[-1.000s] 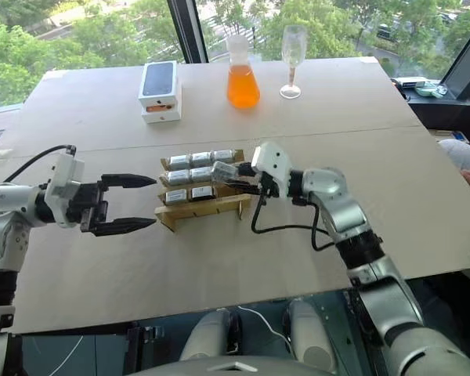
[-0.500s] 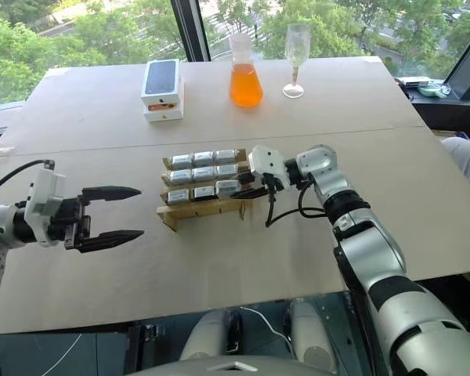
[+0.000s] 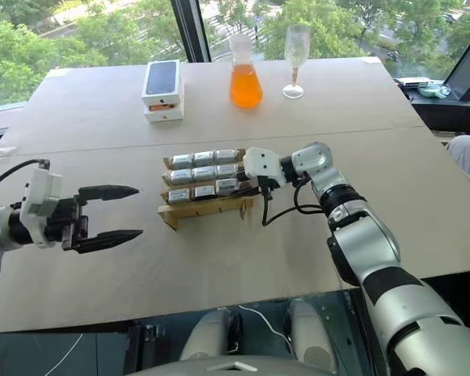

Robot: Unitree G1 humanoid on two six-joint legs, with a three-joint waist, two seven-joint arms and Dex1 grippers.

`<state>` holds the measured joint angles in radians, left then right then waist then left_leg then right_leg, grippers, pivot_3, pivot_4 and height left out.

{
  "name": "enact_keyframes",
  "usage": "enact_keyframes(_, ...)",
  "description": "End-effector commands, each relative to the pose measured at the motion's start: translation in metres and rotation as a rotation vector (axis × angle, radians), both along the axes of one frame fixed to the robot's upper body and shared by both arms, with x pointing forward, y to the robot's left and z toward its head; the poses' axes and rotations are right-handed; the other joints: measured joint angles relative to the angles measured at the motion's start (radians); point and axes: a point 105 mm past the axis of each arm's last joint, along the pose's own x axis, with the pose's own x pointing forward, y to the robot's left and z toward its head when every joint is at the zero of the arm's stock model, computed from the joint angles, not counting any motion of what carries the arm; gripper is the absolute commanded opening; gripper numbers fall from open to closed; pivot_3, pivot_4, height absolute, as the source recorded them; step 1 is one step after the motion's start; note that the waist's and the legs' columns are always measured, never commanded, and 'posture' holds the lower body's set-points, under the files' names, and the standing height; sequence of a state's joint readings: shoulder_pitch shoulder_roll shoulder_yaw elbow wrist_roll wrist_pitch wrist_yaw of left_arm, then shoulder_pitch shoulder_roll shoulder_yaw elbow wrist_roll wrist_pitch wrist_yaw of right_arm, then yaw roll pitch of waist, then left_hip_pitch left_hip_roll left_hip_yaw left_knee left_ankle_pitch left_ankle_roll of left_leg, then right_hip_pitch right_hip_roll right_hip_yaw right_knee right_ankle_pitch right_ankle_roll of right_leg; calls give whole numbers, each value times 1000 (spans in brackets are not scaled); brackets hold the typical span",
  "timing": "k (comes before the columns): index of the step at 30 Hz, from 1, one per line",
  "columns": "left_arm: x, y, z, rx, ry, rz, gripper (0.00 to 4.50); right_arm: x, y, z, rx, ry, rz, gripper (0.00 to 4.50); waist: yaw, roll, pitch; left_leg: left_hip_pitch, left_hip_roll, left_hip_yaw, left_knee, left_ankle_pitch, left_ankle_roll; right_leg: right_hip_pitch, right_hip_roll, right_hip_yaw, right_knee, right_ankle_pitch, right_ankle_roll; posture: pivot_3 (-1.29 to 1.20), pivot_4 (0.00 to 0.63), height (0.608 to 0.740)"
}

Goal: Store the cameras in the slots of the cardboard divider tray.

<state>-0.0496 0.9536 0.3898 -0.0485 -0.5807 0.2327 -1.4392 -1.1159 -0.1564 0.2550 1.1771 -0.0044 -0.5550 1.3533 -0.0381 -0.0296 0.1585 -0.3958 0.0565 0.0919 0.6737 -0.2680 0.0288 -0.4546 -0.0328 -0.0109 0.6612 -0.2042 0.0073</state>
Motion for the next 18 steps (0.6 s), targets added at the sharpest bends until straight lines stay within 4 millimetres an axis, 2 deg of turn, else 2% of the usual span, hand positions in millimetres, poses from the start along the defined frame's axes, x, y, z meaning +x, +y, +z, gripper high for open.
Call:
enact_keyframes(1, 0, 0, 12, 14, -47, -11, 4500, -1, -1, 5, 6, 43, 18, 801, 1, 0, 0, 0, 0, 0, 0, 0, 0, 0, 0, 0, 0, 0, 0, 0, 150, 740)
enact_keyframes(3, 0, 0, 12, 14, -47, -10, 4500, -4, -2, 4, 0, 85, 39, 801, 1, 0, 0, 0, 0, 1, 0, 0, 0, 0, 0, 0, 0, 0, 0, 0, 150, 740)
enact_keyframes(4, 0, 0, 12, 14, -47, -10, 4500, -4, -2, 4, -3, 90, 44, 1811, 1, 0, 0, -1, 0, 1, 0, 0, 0, 0, -1, 0, -1, 0, 0, 0, 150, 740)
enact_keyframes(5, 0, 0, 12, 14, -46, -10, 4500, -4, -1, 5, 2, 90, 45, 2104, 1, 0, 0, -1, 0, 1, 0, 0, 0, 0, -1, 0, -1, 0, 0, 0, 150, 740)
enact_keyframes(7, 0, 0, 11, 12, -44, -10, 4500, -4, 0, 7, 22, 98, 42, 3046, 0, 0, 0, -1, 0, 1, 0, 0, 0, 0, -1, 0, -1, 0, 0, 0, 150, 740)
enact_keyframes(8, 0, 0, 10, 11, -43, -10, 4500, -2, 1, 13, 64, 117, 29, 3382, -1, 0, 0, -1, 0, 1, 0, 0, 0, 0, -1, 0, -1, 0, 0, 0, 150, 740)
enact_keyframes(9, 2, -1, 10, 9, -44, -9, 4500, 0, 2, 20, 109, 132, 15, 4008, -1, 0, 0, -1, 0, 1, 0, 0, 0, 0, 0, 0, 0, 0, 0, 0, 150, 740)
enact_keyframes(10, 3, -1, 10, 6, -46, -8, 4500, 1, 2, 27, 138, 150, 15, 4410, -1, 0, 0, -1, 0, 1, 0, 0, 0, 0, 0, 0, 0, 0, 0, 0, 150, 740)
enact_keyframes(15, 10, 0, 6, -7, -34, -5, 4500, 5, -10, 54, 277, 159, -8, 4464, -1, 1, 1, 0, 0, 1, 0, 0, 0, 0, 0, 0, 0, 0, 0, 0, 150, 740)
enact_keyframes(18, 10, 1, -1, -34, -15, 25, 4500, 6, -28, 64, 381, 175, -68, 4464, 0, 1, 0, 0, 0, 1, 0, 0, 0, 0, 0, 0, 0, 0, 0, 0, 150, 740)
